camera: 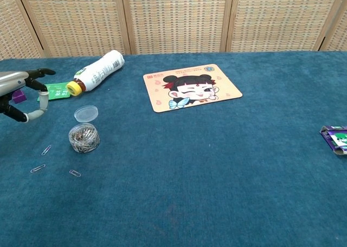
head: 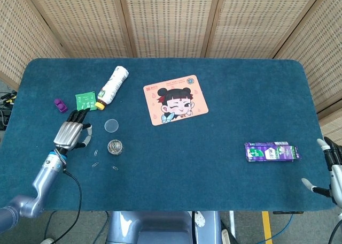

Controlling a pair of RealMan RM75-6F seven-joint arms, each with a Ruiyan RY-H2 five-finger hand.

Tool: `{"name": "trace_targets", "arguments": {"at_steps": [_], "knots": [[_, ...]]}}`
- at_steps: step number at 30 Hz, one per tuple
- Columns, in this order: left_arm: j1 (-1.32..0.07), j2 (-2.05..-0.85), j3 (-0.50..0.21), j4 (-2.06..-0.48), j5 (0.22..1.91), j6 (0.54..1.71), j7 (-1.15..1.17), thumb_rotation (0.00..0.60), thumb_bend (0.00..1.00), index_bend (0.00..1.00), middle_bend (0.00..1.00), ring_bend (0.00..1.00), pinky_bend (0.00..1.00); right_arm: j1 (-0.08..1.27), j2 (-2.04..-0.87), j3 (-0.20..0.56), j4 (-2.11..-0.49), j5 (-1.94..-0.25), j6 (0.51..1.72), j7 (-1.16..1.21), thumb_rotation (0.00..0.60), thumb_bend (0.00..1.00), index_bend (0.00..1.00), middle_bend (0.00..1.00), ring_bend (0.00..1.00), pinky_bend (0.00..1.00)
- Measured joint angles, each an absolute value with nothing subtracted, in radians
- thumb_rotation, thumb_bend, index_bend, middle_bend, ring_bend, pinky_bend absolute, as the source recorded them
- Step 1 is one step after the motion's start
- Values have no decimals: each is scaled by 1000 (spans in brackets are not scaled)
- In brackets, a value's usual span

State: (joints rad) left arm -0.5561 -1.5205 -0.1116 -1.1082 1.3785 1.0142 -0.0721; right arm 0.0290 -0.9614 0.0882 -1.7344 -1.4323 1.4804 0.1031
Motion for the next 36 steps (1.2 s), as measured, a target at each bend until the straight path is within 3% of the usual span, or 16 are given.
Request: {"name": "trace_targets", "arguments": {"at_steps": [5, 10, 21, 25, 29, 32, 36], "knots": [[-562, -1454, -102, -1277, 1440, 1060, -28, 600, 476, 707, 0, 0, 0, 27, -959, 88, -1734, -1434, 1483, 108, 600, 0, 0, 0, 0, 0], [-572, -1443, -90, -1350, 1447, 1052, 52, 600, 477, 707, 0, 0, 0, 26, -958, 88, -1732, -1435, 1484, 118, 600, 0, 0, 0, 0, 0], [-588, -1517, -77, -1294, 1388, 996, 120, 600, 478, 694, 0, 0, 0, 28, -954, 90, -1726, -1430, 1477, 133, 600, 0, 0, 0, 0, 0], [-590, -1527, -72, -1277, 1389, 993, 117, 600, 465, 461, 0, 0, 0, 28, -955, 89, -1726, -1431, 1478, 129, 600, 0, 0, 0, 0, 0], [-589, -1535, -70, -1265, 1390, 994, 103, 600, 335, 211, 0, 0, 0, 29, -956, 89, -1726, -1431, 1476, 127, 600, 0, 0, 0, 0, 0], [-591, -1536, -69, -1262, 1391, 990, 83, 600, 246, 107, 0, 0, 0, 30, -957, 89, -1727, -1429, 1474, 122, 600, 0, 0, 0, 0, 0], [-593, -1537, -67, -1256, 1397, 987, 52, 600, 201, 45, 0, 0, 0, 30, -958, 89, -1728, -1428, 1473, 116, 600, 0, 0, 0, 0, 0]]}}
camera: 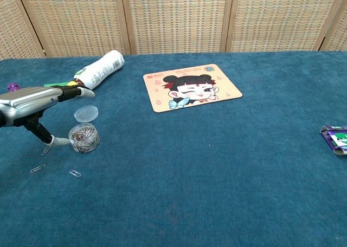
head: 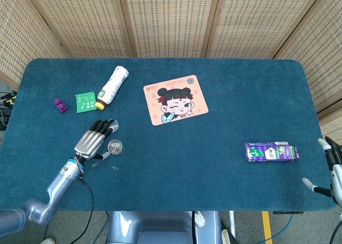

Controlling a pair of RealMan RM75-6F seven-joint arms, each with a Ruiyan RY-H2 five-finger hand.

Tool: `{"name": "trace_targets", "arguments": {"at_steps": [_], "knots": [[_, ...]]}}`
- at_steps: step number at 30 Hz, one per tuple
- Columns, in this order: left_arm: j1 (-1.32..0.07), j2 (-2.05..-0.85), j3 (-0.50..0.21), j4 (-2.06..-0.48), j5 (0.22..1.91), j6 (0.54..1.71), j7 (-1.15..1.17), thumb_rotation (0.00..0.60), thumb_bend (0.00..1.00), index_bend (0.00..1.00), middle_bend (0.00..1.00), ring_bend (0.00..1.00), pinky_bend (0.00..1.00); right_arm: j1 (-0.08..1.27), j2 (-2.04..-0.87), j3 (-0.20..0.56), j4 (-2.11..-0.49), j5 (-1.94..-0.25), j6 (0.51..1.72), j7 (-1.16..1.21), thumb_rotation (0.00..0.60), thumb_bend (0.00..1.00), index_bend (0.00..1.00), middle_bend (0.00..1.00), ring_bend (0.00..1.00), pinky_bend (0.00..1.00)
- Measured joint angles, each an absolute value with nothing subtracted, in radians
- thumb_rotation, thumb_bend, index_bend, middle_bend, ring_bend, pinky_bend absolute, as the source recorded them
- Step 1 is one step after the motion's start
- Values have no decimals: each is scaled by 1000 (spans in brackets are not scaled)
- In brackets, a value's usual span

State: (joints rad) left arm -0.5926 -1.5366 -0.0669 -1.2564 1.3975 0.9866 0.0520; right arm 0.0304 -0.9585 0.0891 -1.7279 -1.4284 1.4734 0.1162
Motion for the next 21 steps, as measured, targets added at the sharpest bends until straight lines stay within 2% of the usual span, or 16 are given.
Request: {"name": "trace_targets", "arguments": {"at_steps": [6, 9, 11, 16, 21], "knots": [[-584, -1513, -74, -1271, 1416, 1029, 4, 600, 119, 1, 0, 0, 0, 29, -958, 90, -1727, -1428, 1475, 120, 600, 0, 0, 0, 0, 0], [-560, -1459, -86, -1315, 1416, 1093, -8, 600, 28, 0, 0, 0, 0, 29, -957, 90, -1729, -1430, 1477, 120, 600, 0, 0, 0, 0, 0], [-534, -1407, -94, -1363, 1404, 1136, 2, 600, 2, 0, 0, 0, 0, 28, -957, 90, -1731, -1433, 1480, 120, 600, 0, 0, 0, 0, 0], [-442, -1298, -99, -1490, 1359, 1244, 67, 600, 0, 0, 0, 0, 0, 26, -955, 89, -1735, -1436, 1485, 120, 600, 0, 0, 0, 0, 0], [-312, -1199, -68, -1631, 1331, 1379, 143, 600, 0, 0, 0, 0, 0, 23, -954, 88, -1736, -1443, 1494, 115, 600, 0, 0, 0, 0, 0]]}}
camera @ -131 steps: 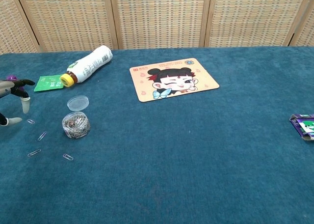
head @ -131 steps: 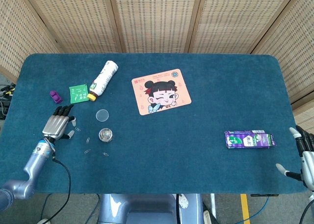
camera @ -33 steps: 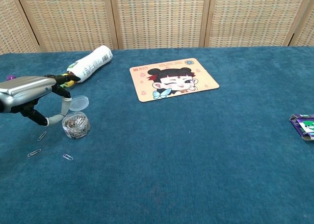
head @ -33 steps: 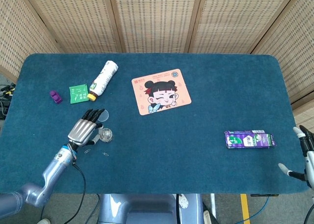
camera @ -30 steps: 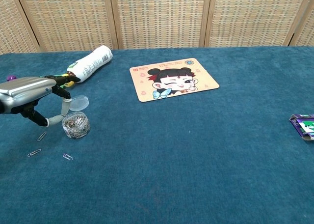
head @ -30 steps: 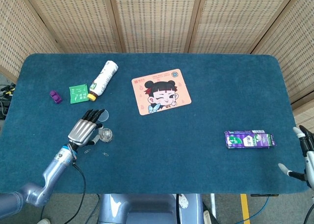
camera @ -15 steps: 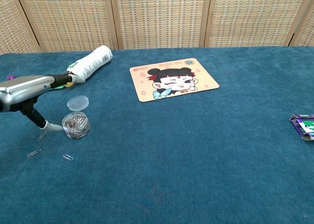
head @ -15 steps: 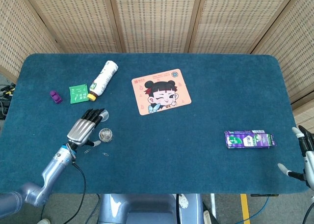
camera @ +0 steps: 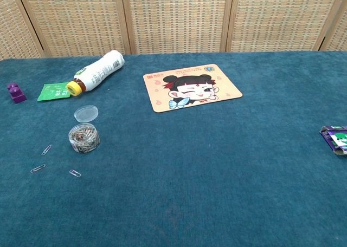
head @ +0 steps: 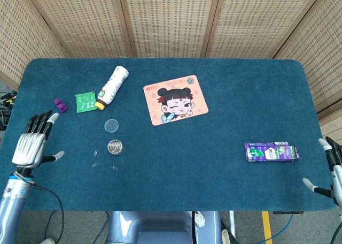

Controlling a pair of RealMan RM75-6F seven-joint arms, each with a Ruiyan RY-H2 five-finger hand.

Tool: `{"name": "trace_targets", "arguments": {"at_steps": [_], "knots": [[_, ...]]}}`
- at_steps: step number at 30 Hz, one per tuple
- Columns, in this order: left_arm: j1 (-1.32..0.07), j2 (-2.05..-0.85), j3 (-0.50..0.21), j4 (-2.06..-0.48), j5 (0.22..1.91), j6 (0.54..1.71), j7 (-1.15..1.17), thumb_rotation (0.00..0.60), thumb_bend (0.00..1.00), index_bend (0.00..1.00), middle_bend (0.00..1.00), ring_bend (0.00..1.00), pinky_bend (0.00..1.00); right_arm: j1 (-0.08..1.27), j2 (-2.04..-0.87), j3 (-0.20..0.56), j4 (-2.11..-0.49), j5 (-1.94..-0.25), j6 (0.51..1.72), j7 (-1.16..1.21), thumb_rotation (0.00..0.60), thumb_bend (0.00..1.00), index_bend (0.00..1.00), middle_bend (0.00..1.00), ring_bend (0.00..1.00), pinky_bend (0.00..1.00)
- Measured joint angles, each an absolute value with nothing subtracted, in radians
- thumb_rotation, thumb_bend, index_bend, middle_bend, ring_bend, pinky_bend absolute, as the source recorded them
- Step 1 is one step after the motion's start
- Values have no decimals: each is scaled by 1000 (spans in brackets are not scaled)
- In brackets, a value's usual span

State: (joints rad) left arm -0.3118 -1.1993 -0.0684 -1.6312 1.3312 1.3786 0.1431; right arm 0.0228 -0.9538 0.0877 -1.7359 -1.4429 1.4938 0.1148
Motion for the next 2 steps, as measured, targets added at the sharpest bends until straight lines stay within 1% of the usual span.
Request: {"name": "trace_targets", "arguments": {"at_steps": [2], "knots": [[-266, -1174, -49, -1668, 1331, 1421, 151, 600, 0, 0, 0, 0, 0, 22, -953, 87, -1737, -1443, 1495, 112, 600, 0, 0, 0, 0, 0]]}}
